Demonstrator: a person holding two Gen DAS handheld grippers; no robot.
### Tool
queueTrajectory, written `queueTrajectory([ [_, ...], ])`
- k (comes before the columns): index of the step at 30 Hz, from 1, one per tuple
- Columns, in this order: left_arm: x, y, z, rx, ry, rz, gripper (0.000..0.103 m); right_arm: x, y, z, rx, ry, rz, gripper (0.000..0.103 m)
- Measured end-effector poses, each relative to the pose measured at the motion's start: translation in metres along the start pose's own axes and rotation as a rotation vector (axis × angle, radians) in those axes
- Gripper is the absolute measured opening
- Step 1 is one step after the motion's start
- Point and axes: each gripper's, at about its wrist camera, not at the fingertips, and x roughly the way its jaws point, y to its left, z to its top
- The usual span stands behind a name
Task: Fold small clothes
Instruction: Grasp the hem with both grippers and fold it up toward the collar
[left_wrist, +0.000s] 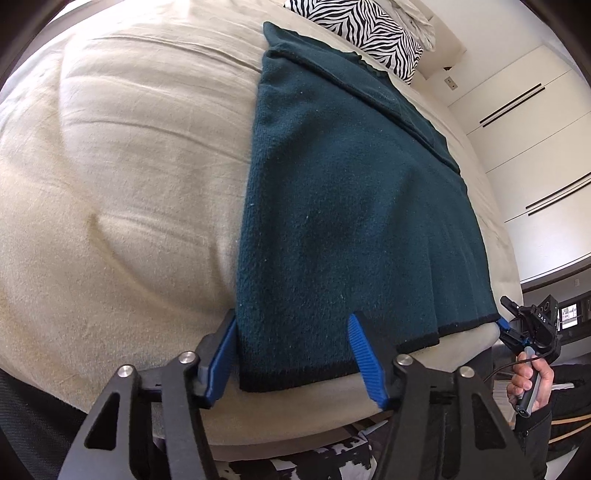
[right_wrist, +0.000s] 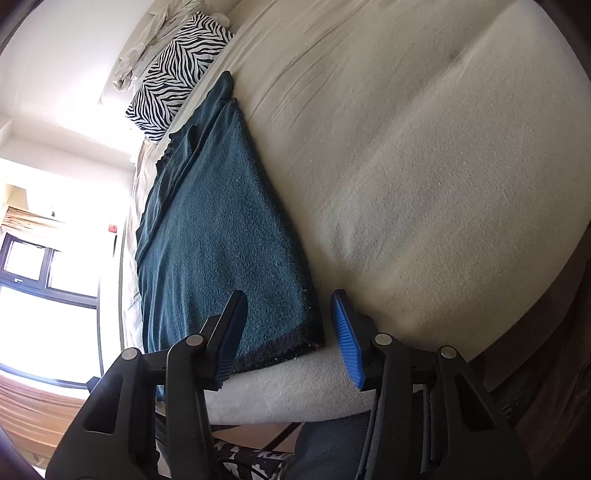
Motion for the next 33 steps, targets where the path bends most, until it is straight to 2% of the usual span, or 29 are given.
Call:
queueTrajectory([
  [2,0.002,0.002,0.0,-0.011,0.012,0.003,0.039,0.0,-0.002,0.0,0.011,0.002,0.014,0.041],
  [3,0.002,0.003,0.0,-0.019,0.015,0.001,0.035,0.0,-0.003,0.0,0.015,0.004,0.016,0.04],
  [5,0.003,0.006,0.0,-0.031,0.029,-0.008,0.016,0.001,-0.006,0.0,0.018,0.013,0.02,0.034],
  [7,0.003,0.008,-0.002,-0.034,0.033,-0.019,0.011,0.002,-0.007,-0.001,0.015,0.02,0.027,0.033],
  [9,0.002,0.006,-0.003,-0.026,0.028,-0.018,0.009,0.002,-0.007,-0.002,0.011,0.021,0.027,0.027],
  [11,0.001,0.006,-0.003,-0.034,0.023,-0.028,0.008,0.004,-0.006,-0.003,0.003,0.026,0.021,0.009],
  [12,-0.001,0.008,-0.003,-0.039,0.021,-0.036,0.008,0.005,-0.005,-0.003,-0.008,0.029,0.011,0.008],
  [15,-0.008,0.013,-0.003,-0.057,0.007,-0.073,0.008,0.003,0.003,-0.005,-0.06,0.014,-0.01,0.007],
  [18,-0.021,0.02,0.0,-0.096,-0.024,-0.143,0.008,-0.003,0.015,-0.005,-0.088,-0.011,0.005,0.006],
  [27,-0.068,0.032,0.03,-0.205,-0.17,-0.343,0.008,-0.03,0.06,0.017,-0.123,-0.109,0.11,0.006],
  [33,-0.08,0.023,0.055,-0.212,-0.229,-0.377,0.007,-0.03,0.09,0.043,-0.138,-0.159,0.136,0.006],
])
